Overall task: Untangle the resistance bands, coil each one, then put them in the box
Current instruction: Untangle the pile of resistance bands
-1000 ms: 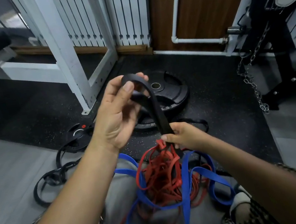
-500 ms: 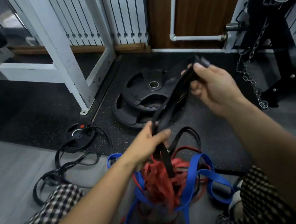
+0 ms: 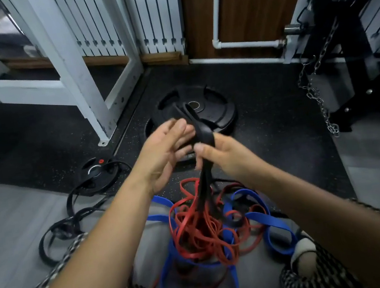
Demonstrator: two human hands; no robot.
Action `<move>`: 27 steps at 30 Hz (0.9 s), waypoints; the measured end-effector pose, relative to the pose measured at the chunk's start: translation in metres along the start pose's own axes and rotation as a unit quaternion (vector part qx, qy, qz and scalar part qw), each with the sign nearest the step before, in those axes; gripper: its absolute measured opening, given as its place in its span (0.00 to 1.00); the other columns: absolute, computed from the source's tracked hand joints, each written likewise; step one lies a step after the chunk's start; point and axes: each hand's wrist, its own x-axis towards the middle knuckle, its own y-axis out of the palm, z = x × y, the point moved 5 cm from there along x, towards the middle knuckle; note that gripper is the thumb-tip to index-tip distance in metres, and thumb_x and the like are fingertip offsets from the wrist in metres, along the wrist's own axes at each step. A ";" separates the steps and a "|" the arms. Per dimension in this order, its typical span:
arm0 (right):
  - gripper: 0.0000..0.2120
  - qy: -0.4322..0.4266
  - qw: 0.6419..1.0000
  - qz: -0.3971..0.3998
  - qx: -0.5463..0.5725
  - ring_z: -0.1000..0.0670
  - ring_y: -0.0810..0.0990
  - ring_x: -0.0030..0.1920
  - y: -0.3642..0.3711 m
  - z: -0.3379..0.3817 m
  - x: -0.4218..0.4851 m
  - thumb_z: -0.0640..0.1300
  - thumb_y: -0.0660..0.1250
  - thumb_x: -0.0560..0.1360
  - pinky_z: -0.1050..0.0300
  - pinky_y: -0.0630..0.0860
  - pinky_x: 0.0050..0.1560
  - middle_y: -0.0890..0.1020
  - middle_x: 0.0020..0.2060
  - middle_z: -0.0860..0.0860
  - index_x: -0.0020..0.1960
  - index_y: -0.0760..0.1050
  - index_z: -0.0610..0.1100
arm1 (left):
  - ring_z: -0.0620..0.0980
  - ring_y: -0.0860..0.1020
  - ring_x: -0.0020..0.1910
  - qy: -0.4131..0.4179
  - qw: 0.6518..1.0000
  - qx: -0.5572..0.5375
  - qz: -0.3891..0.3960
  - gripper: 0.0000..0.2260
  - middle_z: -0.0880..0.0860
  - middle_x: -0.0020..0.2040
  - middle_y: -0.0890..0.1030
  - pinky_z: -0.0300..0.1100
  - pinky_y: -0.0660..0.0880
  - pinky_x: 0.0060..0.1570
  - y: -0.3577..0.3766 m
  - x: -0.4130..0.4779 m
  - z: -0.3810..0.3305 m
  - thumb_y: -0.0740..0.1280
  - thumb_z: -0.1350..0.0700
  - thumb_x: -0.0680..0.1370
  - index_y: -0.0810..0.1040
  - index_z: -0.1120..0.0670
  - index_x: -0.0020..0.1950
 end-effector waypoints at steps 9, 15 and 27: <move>0.10 -0.064 0.937 -0.083 0.333 0.53 0.73 0.34 -0.049 0.057 0.016 0.40 0.55 0.80 0.56 0.77 0.44 0.72 0.31 0.50 0.41 0.68 0.42 | 0.43 0.73 0.49 -0.076 0.961 0.215 0.154 0.17 0.51 0.49 0.75 0.36 0.71 0.53 0.019 -0.029 0.086 0.70 0.65 0.71 0.73 0.53 0.56; 0.05 -0.012 0.986 -0.167 0.023 0.55 0.70 0.29 -0.079 0.042 0.014 0.45 0.60 0.78 0.64 0.70 0.32 0.71 0.30 0.52 0.47 0.69 0.43 | 0.41 0.76 0.29 -0.004 0.995 0.092 -0.030 0.09 0.49 0.30 0.79 0.33 0.73 0.36 -0.004 -0.007 0.025 0.59 0.68 0.77 0.73 0.56 0.43; 0.23 0.064 0.992 -0.043 -0.097 0.55 0.81 0.51 -0.004 -0.015 0.015 0.45 0.76 0.64 0.55 0.78 0.55 0.83 0.49 0.50 0.57 0.77 0.43 | 0.39 0.79 0.45 0.071 0.989 0.118 0.062 0.16 0.50 0.47 0.79 0.31 0.75 0.46 -0.002 -0.013 -0.011 0.68 0.67 0.69 0.75 0.53 0.53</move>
